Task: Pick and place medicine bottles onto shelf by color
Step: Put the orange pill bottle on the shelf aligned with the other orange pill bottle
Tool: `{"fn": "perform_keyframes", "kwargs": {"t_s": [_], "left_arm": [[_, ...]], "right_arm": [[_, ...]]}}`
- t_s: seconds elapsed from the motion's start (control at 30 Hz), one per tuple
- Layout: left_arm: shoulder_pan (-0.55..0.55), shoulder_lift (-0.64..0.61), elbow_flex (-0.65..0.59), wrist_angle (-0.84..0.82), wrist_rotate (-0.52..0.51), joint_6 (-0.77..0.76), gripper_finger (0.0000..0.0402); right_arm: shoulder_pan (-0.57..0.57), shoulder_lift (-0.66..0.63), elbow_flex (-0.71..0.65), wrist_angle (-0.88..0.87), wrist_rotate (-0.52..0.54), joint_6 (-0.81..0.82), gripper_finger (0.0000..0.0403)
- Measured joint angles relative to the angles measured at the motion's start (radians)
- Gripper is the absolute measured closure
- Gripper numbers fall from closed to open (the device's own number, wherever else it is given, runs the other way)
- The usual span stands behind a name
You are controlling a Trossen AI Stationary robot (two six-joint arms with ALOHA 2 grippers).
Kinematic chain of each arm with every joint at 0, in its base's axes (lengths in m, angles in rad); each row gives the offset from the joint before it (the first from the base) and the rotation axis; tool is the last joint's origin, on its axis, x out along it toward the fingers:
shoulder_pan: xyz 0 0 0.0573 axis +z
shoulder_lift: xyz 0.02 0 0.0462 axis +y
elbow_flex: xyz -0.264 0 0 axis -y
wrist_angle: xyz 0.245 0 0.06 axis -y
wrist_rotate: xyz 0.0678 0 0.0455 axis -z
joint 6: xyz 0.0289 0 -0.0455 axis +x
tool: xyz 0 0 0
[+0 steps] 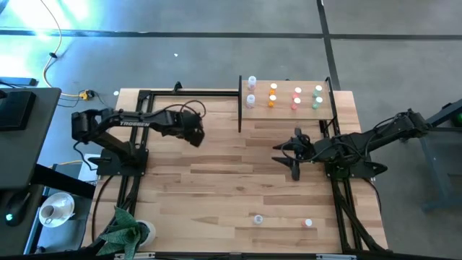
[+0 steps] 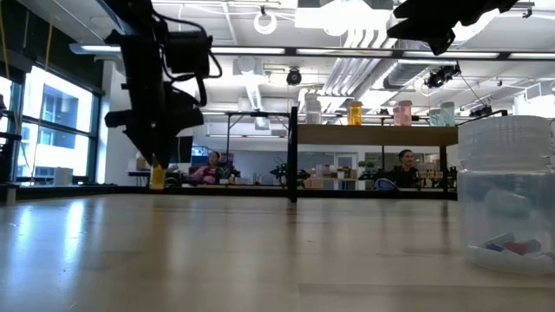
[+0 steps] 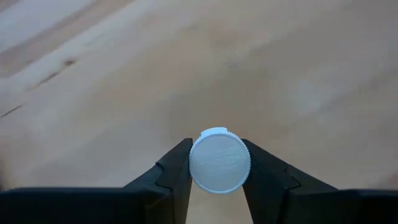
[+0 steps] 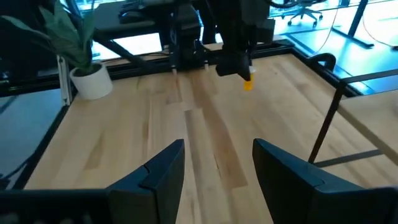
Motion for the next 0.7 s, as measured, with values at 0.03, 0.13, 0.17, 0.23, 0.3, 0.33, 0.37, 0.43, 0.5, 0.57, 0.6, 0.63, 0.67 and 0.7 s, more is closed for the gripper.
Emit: {"fn": "perform_keyframes", "kwargs": {"t_s": [0.03, 0.13, 0.17, 0.23, 0.3, 0.33, 0.37, 0.43, 0.5, 0.57, 0.6, 0.63, 0.67, 0.7], "left_arm": [[-0.023, -0.002, 0.0, 0.014, 0.007, 0.0, 0.029], [-0.083, -0.006, 0.0, 0.078, 0.045, 0.0, 0.029], [-0.101, -0.006, 0.0, 0.103, 0.058, 0.0, 0.0291], [-0.135, -0.006, 0.008, 0.143, 0.081, 0.007, 0.0293], [-0.164, -0.005, 0.028, 0.178, 0.091, 0.025, 0.0294], [-0.18, -0.005, 0.039, 0.194, 0.092, 0.029, 0.0294], [-0.194, -0.005, 0.052, 0.207, 0.091, 0.033, 0.0294], [-0.221, -0.005, 0.081, 0.228, 0.091, 0.051, 0.0293], [-0.243, -0.005, 0.11, 0.254, 0.091, 0.072, 0.0293], [-0.266, -0.005, 0.139, 0.266, 0.091, 0.092, 0.0294], [-0.276, -0.005, 0.154, 0.27, 0.091, 0.104, 0.0294], [-0.286, -0.005, 0.171, 0.272, 0.09, 0.113, 0.0294], [-0.295, -0.005, 0.187, 0.273, 0.087, 0.124, 0.0295], [-0.305, -0.005, 0.201, 0.275, 0.08, 0.134, 0.0295]], "right_arm": [[0.0, 0.004, 0.0, 0.001, -0.001, 0.0, 0.0222], [0.0, 0.015, -0.001, 0.005, -0.001, 0.0, 0.0222], [0.0, 0.02, -0.001, 0.005, -0.002, 0.0, 0.0222], [0.0, 0.035, -0.001, 0.001, -0.017, -0.003, 0.0222], [0.0, 0.054, -0.001, 0.002, -0.047, -0.003, 0.0222], [0.0, 0.065, -0.001, 0.003, -0.061, -0.005, 0.0222], [0.0, 0.078, -0.001, 0.007, -0.074, -0.01, 0.0222], [0.0, 0.104, -0.001, 0.038, -0.093, -0.031, 0.0222], [0.0, 0.133, -0.001, 0.081, -0.105, -0.071, 0.0222], [0.0, 0.163, -0.001, 0.136, -0.121, -0.107, 0.0222], [0.0, 0.179, -0.001, 0.167, -0.129, -0.128, 0.0222], [0.0, 0.196, -0.001, 0.2, -0.13, -0.148, 0.0222], [0.0, 0.211, -0.001, 0.227, -0.13, -0.166, 0.0222], [0.0, 0.227, -0.001, 0.258, -0.13, -0.183, 0.0221]]}}
